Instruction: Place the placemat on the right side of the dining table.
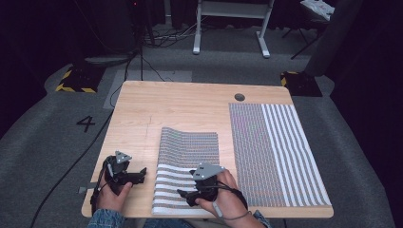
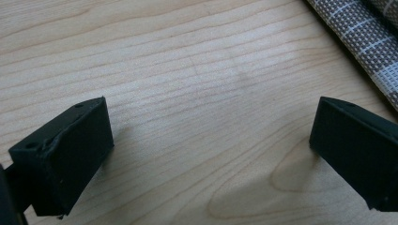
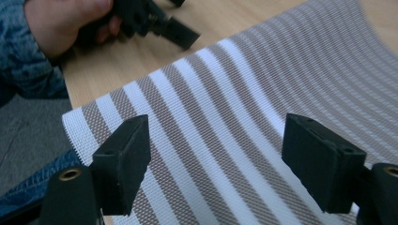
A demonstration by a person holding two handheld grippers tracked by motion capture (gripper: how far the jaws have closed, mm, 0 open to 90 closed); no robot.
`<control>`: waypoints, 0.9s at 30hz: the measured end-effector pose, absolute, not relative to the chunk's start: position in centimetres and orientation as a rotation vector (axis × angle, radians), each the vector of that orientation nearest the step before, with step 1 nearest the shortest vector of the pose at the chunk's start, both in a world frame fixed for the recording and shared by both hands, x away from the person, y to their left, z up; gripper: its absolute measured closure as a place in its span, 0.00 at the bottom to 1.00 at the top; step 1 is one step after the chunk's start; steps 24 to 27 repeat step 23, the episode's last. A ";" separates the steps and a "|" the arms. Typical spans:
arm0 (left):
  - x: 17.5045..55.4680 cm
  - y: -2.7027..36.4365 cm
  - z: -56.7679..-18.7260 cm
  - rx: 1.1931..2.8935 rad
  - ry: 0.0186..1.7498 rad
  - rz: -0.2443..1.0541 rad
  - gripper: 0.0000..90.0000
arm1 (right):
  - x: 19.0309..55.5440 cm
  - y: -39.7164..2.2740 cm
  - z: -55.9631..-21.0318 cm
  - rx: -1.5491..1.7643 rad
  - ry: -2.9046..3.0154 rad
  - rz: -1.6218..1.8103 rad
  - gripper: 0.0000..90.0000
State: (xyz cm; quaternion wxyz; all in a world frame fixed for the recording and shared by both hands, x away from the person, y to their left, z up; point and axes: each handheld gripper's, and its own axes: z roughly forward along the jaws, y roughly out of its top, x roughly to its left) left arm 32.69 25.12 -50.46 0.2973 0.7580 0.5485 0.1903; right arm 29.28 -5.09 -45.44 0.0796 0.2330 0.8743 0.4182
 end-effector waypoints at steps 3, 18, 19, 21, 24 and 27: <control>32.7 25.1 -50.5 2.013 1.460 0.505 0.00 | 29.3 -4.4 -46.6 0.666 2.684 1.199 0.26; 32.7 25.1 -50.5 2.015 1.457 0.505 0.00 | 29.9 -5.3 -50.1 0.682 2.638 1.193 0.21; 32.7 25.1 -50.5 2.015 1.458 0.505 0.00 | 29.8 -5.3 -50.2 0.681 2.637 1.192 0.21; 32.7 25.1 -50.5 2.015 1.457 0.504 0.00 | 29.6 -5.1 -50.2 0.665 2.635 1.164 0.20; 32.7 25.1 -50.5 2.015 1.459 0.506 0.00 | 29.5 -5.1 -50.2 0.657 2.633 1.160 0.20; 32.7 25.1 -50.5 2.015 1.459 0.506 0.00 | 29.5 -5.1 -50.2 0.657 2.633 1.160 0.20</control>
